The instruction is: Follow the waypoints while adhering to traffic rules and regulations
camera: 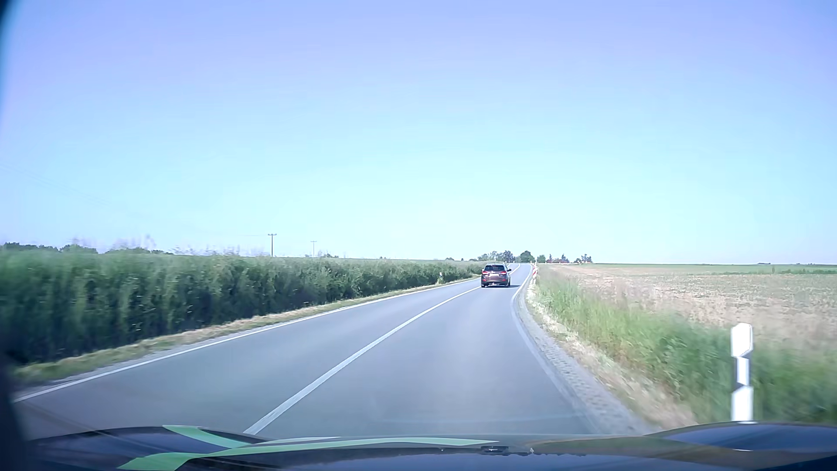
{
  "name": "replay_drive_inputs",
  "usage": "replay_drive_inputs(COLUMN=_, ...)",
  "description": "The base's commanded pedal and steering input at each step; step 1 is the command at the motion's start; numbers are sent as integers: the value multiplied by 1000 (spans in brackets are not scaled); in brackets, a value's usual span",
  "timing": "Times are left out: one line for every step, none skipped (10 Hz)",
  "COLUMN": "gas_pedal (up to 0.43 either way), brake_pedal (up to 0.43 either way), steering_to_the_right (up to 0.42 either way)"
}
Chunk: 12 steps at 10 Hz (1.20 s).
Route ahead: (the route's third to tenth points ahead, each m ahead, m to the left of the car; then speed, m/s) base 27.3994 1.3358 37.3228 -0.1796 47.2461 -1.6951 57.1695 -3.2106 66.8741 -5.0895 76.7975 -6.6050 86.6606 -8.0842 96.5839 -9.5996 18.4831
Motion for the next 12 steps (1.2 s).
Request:
replay_drive_inputs(gas_pedal=150, brake_pedal=0, steering_to_the_right=33)
replay_drive_inputs(gas_pedal=150, brake_pedal=0, steering_to_the_right=32)
replay_drive_inputs(gas_pedal=150, brake_pedal=0, steering_to_the_right=31)
replay_drive_inputs(gas_pedal=150, brake_pedal=0, steering_to_the_right=31)
replay_drive_inputs(gas_pedal=150, brake_pedal=0, steering_to_the_right=30)
replay_drive_inputs(gas_pedal=150, brake_pedal=0, steering_to_the_right=31)
replay_drive_inputs(gas_pedal=150, brake_pedal=0, steering_to_the_right=30)
replay_drive_inputs(gas_pedal=150, brake_pedal=0, steering_to_the_right=30)
replay_drive_inputs(gas_pedal=150, brake_pedal=0, steering_to_the_right=27)
replay_drive_inputs(gas_pedal=150, brake_pedal=0, steering_to_the_right=22)
replay_drive_inputs(gas_pedal=157, brake_pedal=0, steering_to_the_right=18)
replay_drive_inputs(gas_pedal=169, brake_pedal=0, steering_to_the_right=16)
